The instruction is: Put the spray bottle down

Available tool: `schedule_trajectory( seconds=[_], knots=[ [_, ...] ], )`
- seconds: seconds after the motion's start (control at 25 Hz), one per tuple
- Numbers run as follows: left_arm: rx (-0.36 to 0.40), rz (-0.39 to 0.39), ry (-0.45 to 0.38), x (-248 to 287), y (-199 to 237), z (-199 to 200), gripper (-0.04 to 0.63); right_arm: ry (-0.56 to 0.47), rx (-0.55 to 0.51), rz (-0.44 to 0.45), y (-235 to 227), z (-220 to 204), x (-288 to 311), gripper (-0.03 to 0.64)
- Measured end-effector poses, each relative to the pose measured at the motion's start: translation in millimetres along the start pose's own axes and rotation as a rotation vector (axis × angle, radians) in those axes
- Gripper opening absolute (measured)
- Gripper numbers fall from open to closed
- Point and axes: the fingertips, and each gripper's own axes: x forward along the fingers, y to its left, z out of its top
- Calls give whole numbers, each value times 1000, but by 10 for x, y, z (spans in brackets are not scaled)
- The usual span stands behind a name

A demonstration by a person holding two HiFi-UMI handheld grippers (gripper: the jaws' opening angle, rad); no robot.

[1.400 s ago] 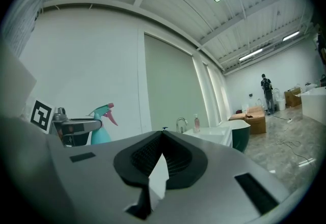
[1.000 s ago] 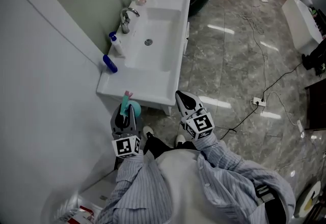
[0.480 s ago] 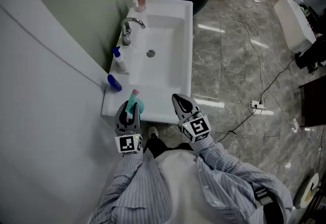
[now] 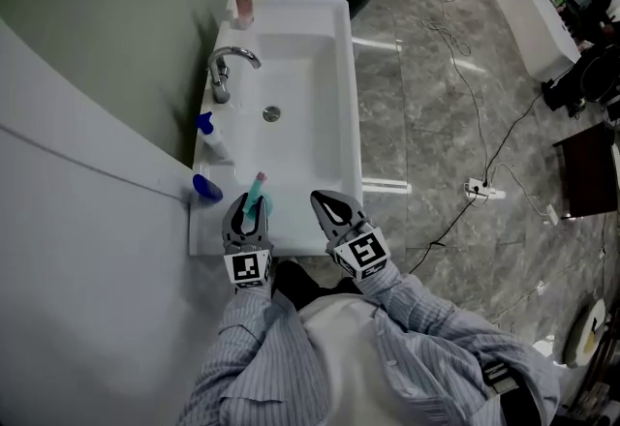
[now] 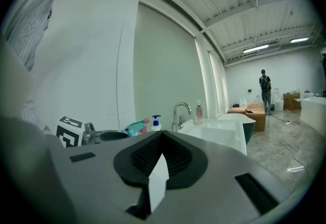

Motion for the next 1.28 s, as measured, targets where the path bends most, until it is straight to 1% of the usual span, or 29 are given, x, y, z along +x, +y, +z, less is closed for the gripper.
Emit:
schedule_trajectory(
  seconds=[0.12,0.24,0.36,0.52,0.64,0.84,1.04,1.28],
  knots=[
    [-15,-12,8,98,34,-158,126,13,-1,-18,-52,-86,86,15],
    [-30,-15,6,171,75,-236,126,25,4,-34,-112,-186,172,15],
    [-28,-19,15,220,111,-356,127,40,10,-41,-150,-265,228,15],
    [-35,-5,37,256,154,-519,127,58,10,-45,-186,-306,239,15],
    [-40,6,17,279,166,-499,129,65,4,-46,-214,-305,230,15],
    [-12,21,11,253,158,-523,126,69,-1,-41,-222,-324,189,15],
    [-43,83,23,93,203,-520,144,53,-9,-25,-221,-260,68,15],
    [-15,136,6,-170,138,-306,139,16,-13,-10,-214,-108,-153,15]
  ],
)
